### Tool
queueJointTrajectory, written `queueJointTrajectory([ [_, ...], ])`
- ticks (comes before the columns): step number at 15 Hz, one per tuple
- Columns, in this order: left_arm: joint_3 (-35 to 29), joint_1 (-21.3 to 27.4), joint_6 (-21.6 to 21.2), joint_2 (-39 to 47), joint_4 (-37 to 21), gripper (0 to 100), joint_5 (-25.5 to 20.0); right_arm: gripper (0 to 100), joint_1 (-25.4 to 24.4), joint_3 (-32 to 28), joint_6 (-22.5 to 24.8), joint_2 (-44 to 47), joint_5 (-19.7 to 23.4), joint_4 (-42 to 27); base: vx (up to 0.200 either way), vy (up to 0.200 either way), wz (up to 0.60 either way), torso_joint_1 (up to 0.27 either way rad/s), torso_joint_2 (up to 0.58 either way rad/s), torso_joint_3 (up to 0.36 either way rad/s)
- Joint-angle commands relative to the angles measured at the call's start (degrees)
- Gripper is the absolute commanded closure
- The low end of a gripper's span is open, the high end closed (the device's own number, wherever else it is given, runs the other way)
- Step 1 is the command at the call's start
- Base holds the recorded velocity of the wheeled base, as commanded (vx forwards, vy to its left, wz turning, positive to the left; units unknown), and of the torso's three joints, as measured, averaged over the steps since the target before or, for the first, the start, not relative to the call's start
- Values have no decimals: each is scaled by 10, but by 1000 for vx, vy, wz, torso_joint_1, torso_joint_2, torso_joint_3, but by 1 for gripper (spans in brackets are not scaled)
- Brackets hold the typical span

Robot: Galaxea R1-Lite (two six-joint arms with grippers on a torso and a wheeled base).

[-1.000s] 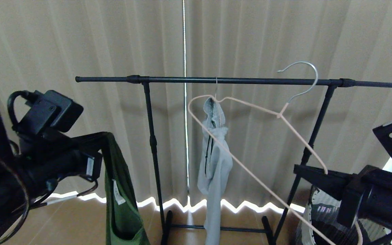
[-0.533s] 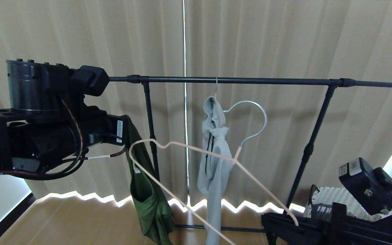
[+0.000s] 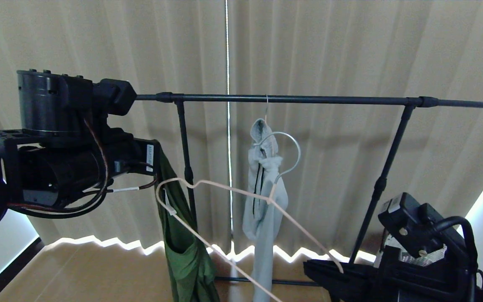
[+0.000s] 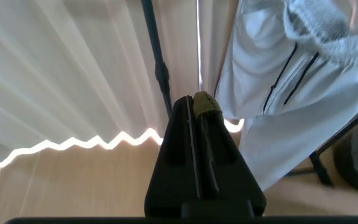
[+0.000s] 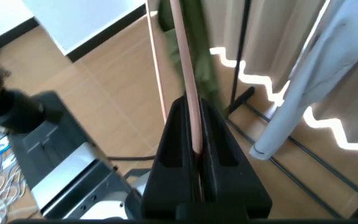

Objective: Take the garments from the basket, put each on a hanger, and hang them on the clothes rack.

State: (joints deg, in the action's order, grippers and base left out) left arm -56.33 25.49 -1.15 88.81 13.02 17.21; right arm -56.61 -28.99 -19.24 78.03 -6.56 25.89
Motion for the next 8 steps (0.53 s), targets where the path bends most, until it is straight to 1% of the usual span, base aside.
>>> queueJointTrajectory([
  [1,9,1,-1,-5,1,100,4,100,21,-20,2,6,1,-1,0,0,0,0,0,0],
  [4,13,2,-1,-10,1,100,5,100,30,-39,3,10,1,-1,0,0,0,0,0,0],
  [8,25,19,1,-12,3,100,5,100,30,-57,0,45,1,0,0,0,0,0,0,0],
])
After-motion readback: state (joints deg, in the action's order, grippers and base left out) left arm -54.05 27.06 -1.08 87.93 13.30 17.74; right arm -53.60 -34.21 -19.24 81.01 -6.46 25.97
